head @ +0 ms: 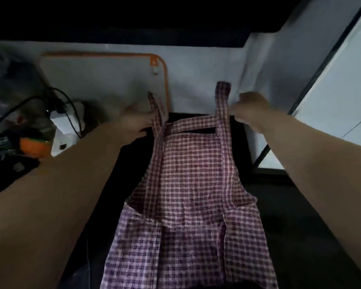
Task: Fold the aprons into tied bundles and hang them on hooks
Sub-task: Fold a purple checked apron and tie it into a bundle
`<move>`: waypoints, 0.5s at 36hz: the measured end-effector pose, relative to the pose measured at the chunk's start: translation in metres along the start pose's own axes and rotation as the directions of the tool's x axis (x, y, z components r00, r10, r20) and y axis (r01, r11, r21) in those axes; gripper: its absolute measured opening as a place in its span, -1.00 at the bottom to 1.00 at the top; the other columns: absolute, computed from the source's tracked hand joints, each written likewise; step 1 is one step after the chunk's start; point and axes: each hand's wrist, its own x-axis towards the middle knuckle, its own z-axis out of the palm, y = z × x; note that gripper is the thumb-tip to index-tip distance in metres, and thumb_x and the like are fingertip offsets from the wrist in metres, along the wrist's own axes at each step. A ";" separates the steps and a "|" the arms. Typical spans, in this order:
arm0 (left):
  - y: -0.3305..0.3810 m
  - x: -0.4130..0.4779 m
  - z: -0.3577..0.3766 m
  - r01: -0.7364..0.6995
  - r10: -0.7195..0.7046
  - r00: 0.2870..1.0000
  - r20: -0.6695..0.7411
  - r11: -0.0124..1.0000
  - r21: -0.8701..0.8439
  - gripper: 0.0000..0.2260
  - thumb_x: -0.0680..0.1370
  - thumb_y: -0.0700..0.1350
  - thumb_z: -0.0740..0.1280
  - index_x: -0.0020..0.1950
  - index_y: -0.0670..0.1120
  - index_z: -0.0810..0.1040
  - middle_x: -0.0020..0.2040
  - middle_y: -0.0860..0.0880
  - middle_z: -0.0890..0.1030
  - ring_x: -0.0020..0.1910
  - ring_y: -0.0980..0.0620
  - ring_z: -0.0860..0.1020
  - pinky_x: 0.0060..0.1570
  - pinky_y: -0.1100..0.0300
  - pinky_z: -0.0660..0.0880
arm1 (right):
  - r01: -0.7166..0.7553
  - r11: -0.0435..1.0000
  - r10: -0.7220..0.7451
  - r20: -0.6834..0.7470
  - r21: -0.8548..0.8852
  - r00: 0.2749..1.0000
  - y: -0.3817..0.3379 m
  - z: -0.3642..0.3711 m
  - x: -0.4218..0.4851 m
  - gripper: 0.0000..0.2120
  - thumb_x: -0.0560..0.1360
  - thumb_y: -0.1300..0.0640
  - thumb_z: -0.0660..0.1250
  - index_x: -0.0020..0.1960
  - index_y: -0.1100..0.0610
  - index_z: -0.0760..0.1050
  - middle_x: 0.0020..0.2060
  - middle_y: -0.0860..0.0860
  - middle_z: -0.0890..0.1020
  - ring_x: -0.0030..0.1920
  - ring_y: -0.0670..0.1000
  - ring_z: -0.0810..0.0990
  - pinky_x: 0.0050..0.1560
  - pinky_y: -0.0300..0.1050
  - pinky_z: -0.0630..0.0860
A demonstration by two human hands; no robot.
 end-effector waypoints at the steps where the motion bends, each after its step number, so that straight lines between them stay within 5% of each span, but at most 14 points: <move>1: -0.008 -0.001 0.002 0.019 -0.019 1.000 -0.025 1.000 0.021 -0.94 0.61 -0.13 0.29 -0.04 0.02 0.49 -0.05 0.03 0.57 -0.09 0.07 0.50 0.12 0.14 0.41 | -0.025 1.000 0.025 0.007 -0.002 1.000 0.006 0.001 -0.001 -0.75 0.51 0.25 0.27 0.18 0.24 0.45 0.04 0.15 0.51 0.05 0.08 0.53 0.10 -0.14 0.55; 3: -0.024 -0.004 0.006 0.044 -0.044 0.999 -0.015 0.998 0.051 -0.82 0.61 -0.17 0.26 -0.15 0.07 0.45 -0.19 0.10 0.52 -0.16 0.12 0.44 -0.02 0.19 0.36 | -0.059 0.998 0.059 0.048 -0.003 0.997 0.016 0.005 -0.007 -0.66 0.54 0.31 0.21 0.31 0.33 0.39 0.10 0.23 0.50 0.03 0.10 0.51 0.17 0.03 0.54; 5: -0.045 -0.006 0.008 0.073 -0.078 0.997 0.028 0.988 0.133 -0.80 0.61 -0.17 0.26 -0.16 0.08 0.49 -0.27 0.11 0.55 -0.20 0.14 0.43 -0.18 0.27 0.33 | -0.079 0.995 0.084 0.089 -0.057 0.992 0.026 0.012 -0.020 -0.67 0.55 0.30 0.21 0.31 0.31 0.41 0.01 0.13 0.48 -0.06 0.05 0.50 0.04 -0.03 0.56; 8: -0.077 -0.013 0.006 0.104 -0.123 0.992 0.040 0.942 0.319 -0.88 0.59 -0.13 0.30 0.10 -0.03 0.59 -0.03 0.02 0.60 -0.14 0.14 0.52 -0.27 0.32 0.47 | -0.087 0.978 0.111 0.120 -0.191 0.987 0.048 0.029 -0.041 -0.71 0.55 0.29 0.22 0.25 0.35 0.45 -0.06 0.12 0.48 -0.14 0.07 0.49 -0.02 0.02 0.55; 11: -0.106 -0.026 0.008 0.113 -0.195 0.977 0.089 0.820 0.561 -0.70 0.59 -0.10 0.32 0.32 -0.08 0.49 0.19 -0.01 0.54 0.06 -0.01 0.54 -0.05 0.18 0.49 | -0.062 0.939 0.141 0.214 -0.338 0.967 0.071 0.048 -0.066 -0.74 0.56 0.24 0.24 0.11 0.42 0.52 -0.13 0.18 0.56 -0.15 0.14 0.52 -0.08 -0.03 0.52; 14: -0.134 -0.045 0.013 0.064 -0.294 0.936 0.192 0.680 0.730 -0.67 0.59 -0.16 0.32 0.36 -0.11 0.45 0.27 -0.07 0.49 0.07 -0.03 0.50 0.10 0.11 0.48 | -0.067 0.871 0.245 0.313 -0.486 0.918 0.097 0.065 -0.087 -0.89 0.52 0.27 0.24 -0.09 0.27 0.53 -0.21 0.13 0.55 -0.26 0.06 0.51 -0.23 -0.08 0.54; 15: -0.143 -0.049 0.016 0.048 -0.321 0.923 0.212 0.643 0.765 -0.65 0.58 -0.16 0.33 0.36 -0.12 0.44 0.29 -0.09 0.48 0.06 -0.02 0.49 0.14 0.09 0.49 | -0.099 0.847 0.313 0.339 -0.522 0.887 0.105 0.070 -0.095 -0.89 0.52 0.27 0.26 0.02 0.23 0.52 -0.12 0.12 0.53 -0.20 0.04 0.51 -0.18 -0.07 0.56; 18: -0.168 -0.063 0.020 0.029 -0.380 0.897 0.224 0.557 0.830 -0.54 0.57 -0.16 0.35 0.45 -0.10 0.33 0.37 -0.10 0.40 0.08 -0.04 0.49 0.09 0.17 0.48 | -0.177 0.762 0.505 0.401 -0.623 0.764 0.127 0.079 -0.116 -0.44 0.52 0.16 0.35 0.46 0.13 0.24 0.29 0.09 0.41 0.10 0.10 0.51 0.06 -0.03 0.57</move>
